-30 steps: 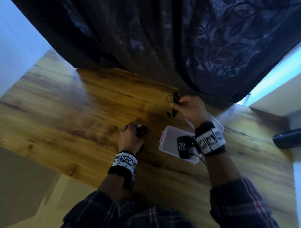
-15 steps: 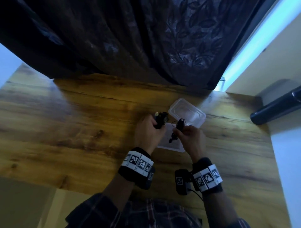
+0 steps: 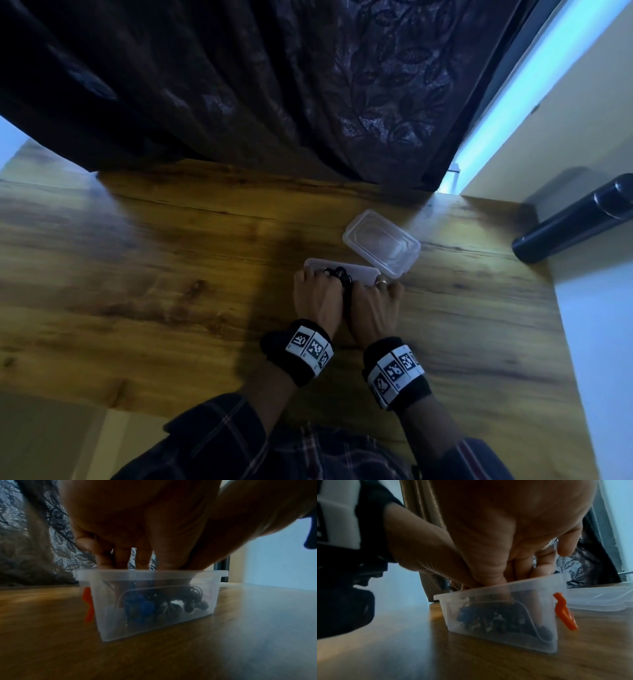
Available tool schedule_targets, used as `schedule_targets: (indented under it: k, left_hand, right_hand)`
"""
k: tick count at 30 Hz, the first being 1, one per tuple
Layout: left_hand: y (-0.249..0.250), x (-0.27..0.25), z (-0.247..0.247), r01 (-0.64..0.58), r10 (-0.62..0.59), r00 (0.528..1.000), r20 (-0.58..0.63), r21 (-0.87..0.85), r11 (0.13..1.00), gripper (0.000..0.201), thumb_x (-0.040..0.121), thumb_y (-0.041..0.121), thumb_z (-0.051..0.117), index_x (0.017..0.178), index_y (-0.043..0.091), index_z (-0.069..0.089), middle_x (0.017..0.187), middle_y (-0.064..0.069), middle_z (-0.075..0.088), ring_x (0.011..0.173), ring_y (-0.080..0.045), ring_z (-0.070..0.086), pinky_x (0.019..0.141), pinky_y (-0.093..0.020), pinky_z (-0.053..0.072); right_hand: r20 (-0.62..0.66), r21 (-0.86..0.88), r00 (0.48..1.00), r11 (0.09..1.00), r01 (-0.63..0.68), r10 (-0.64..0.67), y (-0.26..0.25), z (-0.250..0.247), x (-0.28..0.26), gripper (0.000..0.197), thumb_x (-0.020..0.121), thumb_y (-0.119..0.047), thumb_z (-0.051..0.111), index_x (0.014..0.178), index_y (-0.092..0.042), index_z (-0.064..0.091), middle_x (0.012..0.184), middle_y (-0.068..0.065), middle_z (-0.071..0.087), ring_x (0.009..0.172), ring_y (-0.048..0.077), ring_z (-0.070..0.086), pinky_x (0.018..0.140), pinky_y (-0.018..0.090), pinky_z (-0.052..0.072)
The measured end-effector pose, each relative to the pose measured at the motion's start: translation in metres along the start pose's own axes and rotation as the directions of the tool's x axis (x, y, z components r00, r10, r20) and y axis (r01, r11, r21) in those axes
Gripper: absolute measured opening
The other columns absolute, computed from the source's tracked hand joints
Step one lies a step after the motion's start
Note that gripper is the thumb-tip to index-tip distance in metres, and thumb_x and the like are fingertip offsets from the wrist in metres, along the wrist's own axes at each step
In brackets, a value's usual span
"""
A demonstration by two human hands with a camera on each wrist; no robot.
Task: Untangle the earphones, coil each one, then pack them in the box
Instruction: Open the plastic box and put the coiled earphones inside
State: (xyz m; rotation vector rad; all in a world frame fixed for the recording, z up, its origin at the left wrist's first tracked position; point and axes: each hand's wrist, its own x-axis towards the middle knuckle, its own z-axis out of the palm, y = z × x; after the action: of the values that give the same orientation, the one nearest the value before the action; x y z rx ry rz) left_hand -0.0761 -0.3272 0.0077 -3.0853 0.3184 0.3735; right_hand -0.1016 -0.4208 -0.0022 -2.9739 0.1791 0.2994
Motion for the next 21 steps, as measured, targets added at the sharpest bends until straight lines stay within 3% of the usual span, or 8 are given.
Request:
schedule_targets:
  k: [2, 6, 8, 10, 12, 15, 17, 21]
  left_hand:
    - [-0.002, 0.004, -0.002, -0.010, 0.009, 0.999, 0.039, 0.030, 0.999, 0.018, 0.096, 0.029, 0.050, 0.094, 0.021, 0.066, 0.105, -0.005, 0.068, 0.112, -0.028, 0.051, 0.091, -0.041, 0.036]
    - [-0.002, 0.008, -0.004, -0.019, 0.017, 0.997, 0.073, 0.027, 0.999, 0.026, 0.097, 0.039, 0.051, 0.094, 0.018, 0.066, 0.108, -0.007, 0.066, 0.117, -0.029, 0.046, 0.095, -0.041, 0.035]
    - [-0.005, 0.004, -0.004, 0.011, -0.010, 0.999, 0.033, -0.021, 1.000, 0.034, 0.098, 0.044, 0.048, 0.098, 0.015, 0.067, 0.112, -0.008, 0.065, 0.117, -0.029, 0.047, 0.095, -0.040, 0.036]
    - [-0.008, -0.001, -0.004, 0.039, -0.039, 0.999, -0.003, -0.099, 0.994, 0.041, 0.097, 0.048, 0.047, 0.106, 0.012, 0.066, 0.119, -0.011, 0.062, 0.117, -0.029, 0.050, 0.095, -0.039, 0.040]
    - [-0.012, -0.002, -0.004, 0.031, -0.044, 0.997, -0.066, -0.192, 0.981, 0.039, 0.099, 0.045, 0.046, 0.112, 0.012, 0.064, 0.124, -0.011, 0.059, 0.118, -0.027, 0.051, 0.094, -0.037, 0.043]
    - [-0.010, 0.003, 0.007, -0.105, 0.070, 0.987, -0.143, -0.249, 0.963, 0.031, 0.100, 0.034, 0.046, 0.121, 0.016, 0.058, 0.129, -0.005, 0.054, 0.125, -0.022, 0.046, 0.103, -0.039, 0.042]
    - [-0.004, 0.005, 0.016, -0.193, 0.182, 0.980, -0.077, -0.172, 0.966, 0.028, 0.097, 0.032, 0.047, 0.119, 0.019, 0.059, 0.128, -0.003, 0.051, 0.123, -0.023, 0.045, 0.105, -0.045, 0.038]
    - [0.000, 0.001, 0.029, -0.219, 0.221, 0.975, 0.024, -0.064, 0.974, 0.030, 0.097, 0.033, 0.046, 0.116, 0.015, 0.060, 0.127, -0.008, 0.049, 0.121, -0.030, 0.046, 0.105, -0.050, 0.035]
  right_hand:
    - [0.062, -0.038, 0.997, 0.998, 0.041, -0.039, 0.001, -0.002, 0.002, 0.018, 0.096, -0.018, 0.051, 0.090, -0.017, 0.069, 0.098, 0.008, 0.072, 0.119, 0.033, 0.052, 0.098, 0.045, 0.029]
    - [0.105, -0.109, 0.991, 0.989, 0.098, -0.086, 0.007, -0.016, 0.006, 0.023, 0.097, -0.032, 0.052, 0.101, -0.019, 0.071, 0.121, 0.009, 0.060, 0.123, 0.034, 0.045, 0.099, 0.046, 0.032]
    - [0.004, -0.030, 0.998, 0.998, 0.063, -0.063, 0.019, -0.029, 0.013, 0.021, 0.095, -0.030, 0.054, 0.092, -0.018, 0.071, 0.113, 0.010, 0.060, 0.113, 0.034, 0.050, 0.093, 0.046, 0.039]
    - [-0.147, 0.117, 0.988, 0.993, -0.033, 0.050, 0.042, -0.038, 0.025, 0.020, 0.091, -0.023, 0.053, 0.081, -0.017, 0.069, 0.101, 0.012, 0.063, 0.097, 0.036, 0.059, 0.080, 0.041, 0.046]
    - [-0.215, 0.243, 0.957, 0.960, -0.141, 0.195, 0.063, -0.044, 0.045, 0.018, 0.092, -0.026, 0.057, 0.094, -0.016, 0.071, 0.106, 0.017, 0.066, 0.094, 0.039, 0.062, 0.079, 0.041, 0.048]
    - [0.051, 0.274, 0.930, 0.890, -0.365, 0.365, 0.081, -0.042, 0.079, 0.060, 0.089, -0.048, 0.068, 0.131, -0.009, 0.052, 0.131, 0.022, 0.049, 0.119, 0.044, 0.052, 0.098, 0.050, 0.046]
    - [0.205, 0.227, 0.899, 0.875, -0.427, 0.386, 0.086, -0.039, 0.097, 0.085, 0.079, -0.056, 0.076, 0.139, -0.009, 0.039, 0.138, 0.021, 0.038, 0.128, 0.045, 0.043, 0.102, 0.053, 0.043]
    - [0.259, 0.085, 0.932, 0.956, -0.282, 0.253, 0.085, -0.033, 0.115, 0.098, 0.069, -0.061, 0.081, 0.143, -0.018, 0.034, 0.140, 0.017, 0.033, 0.132, 0.042, 0.035, 0.102, 0.053, 0.041]
